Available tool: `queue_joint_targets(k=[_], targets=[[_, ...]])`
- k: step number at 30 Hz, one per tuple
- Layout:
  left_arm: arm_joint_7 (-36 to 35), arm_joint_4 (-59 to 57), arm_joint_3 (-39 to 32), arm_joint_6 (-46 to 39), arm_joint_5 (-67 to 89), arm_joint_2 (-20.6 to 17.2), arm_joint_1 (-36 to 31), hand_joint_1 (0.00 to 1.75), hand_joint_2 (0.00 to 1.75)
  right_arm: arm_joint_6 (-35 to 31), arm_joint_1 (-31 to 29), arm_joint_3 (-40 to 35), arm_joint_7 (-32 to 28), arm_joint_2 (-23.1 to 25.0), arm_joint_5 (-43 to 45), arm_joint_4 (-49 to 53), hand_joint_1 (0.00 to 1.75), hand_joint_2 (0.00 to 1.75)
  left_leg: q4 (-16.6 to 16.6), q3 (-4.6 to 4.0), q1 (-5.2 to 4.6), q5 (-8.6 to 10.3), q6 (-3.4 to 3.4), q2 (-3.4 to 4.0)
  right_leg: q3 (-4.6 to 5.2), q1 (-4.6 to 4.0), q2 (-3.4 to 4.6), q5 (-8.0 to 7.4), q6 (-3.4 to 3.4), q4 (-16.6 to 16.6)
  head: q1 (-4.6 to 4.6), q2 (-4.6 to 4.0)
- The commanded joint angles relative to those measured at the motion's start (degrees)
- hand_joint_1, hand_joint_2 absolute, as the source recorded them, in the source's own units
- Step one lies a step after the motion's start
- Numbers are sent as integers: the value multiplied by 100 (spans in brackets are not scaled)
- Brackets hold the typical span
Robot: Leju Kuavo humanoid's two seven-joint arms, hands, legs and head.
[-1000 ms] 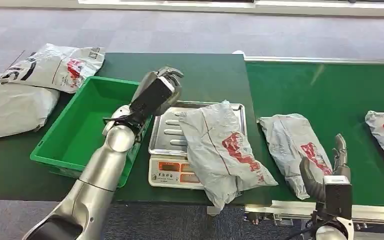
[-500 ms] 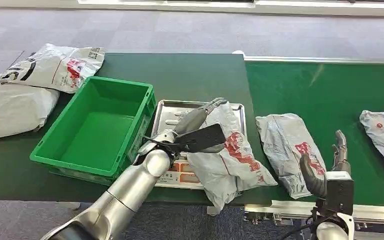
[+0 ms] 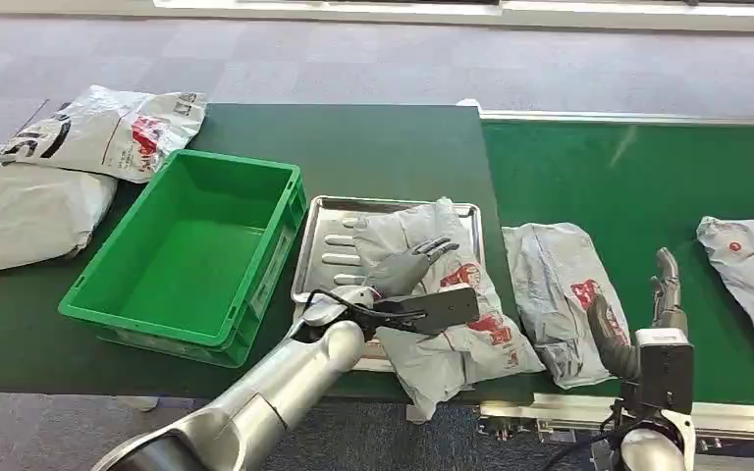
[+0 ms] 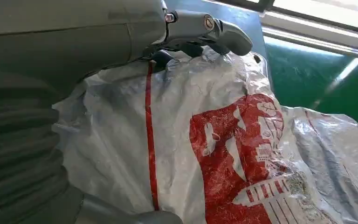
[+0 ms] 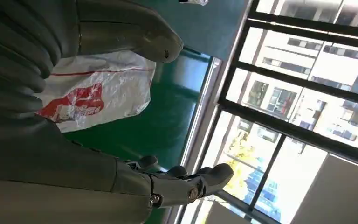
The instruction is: Moved the parcel from conveyor to table for the left to box.
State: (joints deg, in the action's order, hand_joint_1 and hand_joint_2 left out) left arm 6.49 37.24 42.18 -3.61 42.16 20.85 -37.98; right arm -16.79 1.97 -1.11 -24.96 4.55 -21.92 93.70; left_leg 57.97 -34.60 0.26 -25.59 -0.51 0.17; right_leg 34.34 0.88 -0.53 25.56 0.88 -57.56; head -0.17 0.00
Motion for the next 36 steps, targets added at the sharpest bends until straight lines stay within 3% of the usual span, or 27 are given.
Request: queue_joint_targets(k=[1,7,8,9,16,21,24,32,36], targets=[[-429,-1132,691,168,203,-85,-291,0,175,70,-309,19,47,0,-30,-398,0,175,-13,29,3,-3,0,12,-26,-3,16,-3,-6,17,0,0],[-828,-1645,914,244,477,-85,-304,0,175,148,-476,-79,44,58,-78,-588,0,175,-20,39,3,-1,0,19,-36,-3,24,-6,-6,22,0,0],[-844,-1687,857,237,467,-85,-307,35,175,147,-516,-88,44,68,-78,-628,0,175,-15,40,2,-2,0,18,-38,-2,21,-5,-4,16,0,0],[-878,-1723,804,166,557,-85,-318,175,175,142,-545,-94,42,73,-83,-648,0,175,-27,53,3,1,0,24,-52,-3,29,-10,-6,28,0,-2],[-907,-1746,699,143,650,-91,-346,175,175,146,-578,-97,44,74,-94,-654,0,175,-21,64,1,-2,2,23,-64,-1,27,-5,-3,18,2,-2],[-903,-1696,295,66,846,-122,-324,175,175,168,-666,-108,52,83,-113,-759,0,175,-17,88,3,-31,3,20,-137,-3,16,23,-3,11,0,0],[-664,-1570,-38,25,637,-124,-308,175,175,156,-660,-107,52,67,-112,-774,0,175,-31,87,1,-21,2,28,-132,-2,26,11,-6,22,0,0],[-668,-1562,-50,35,638,-129,-338,175,175,155,-648,-101,52,59,-112,-779,0,175,-23,142,1,-22,1,19,-146,-1,17,20,-3,15,0,0],[-178,-1227,-645,-13,220,-143,-325,175,175,112,-582,-96,45,38,-106,-758,0,175,-26,135,2,-20,4,19,-139,-1,19,15,-4,18,0,0]])
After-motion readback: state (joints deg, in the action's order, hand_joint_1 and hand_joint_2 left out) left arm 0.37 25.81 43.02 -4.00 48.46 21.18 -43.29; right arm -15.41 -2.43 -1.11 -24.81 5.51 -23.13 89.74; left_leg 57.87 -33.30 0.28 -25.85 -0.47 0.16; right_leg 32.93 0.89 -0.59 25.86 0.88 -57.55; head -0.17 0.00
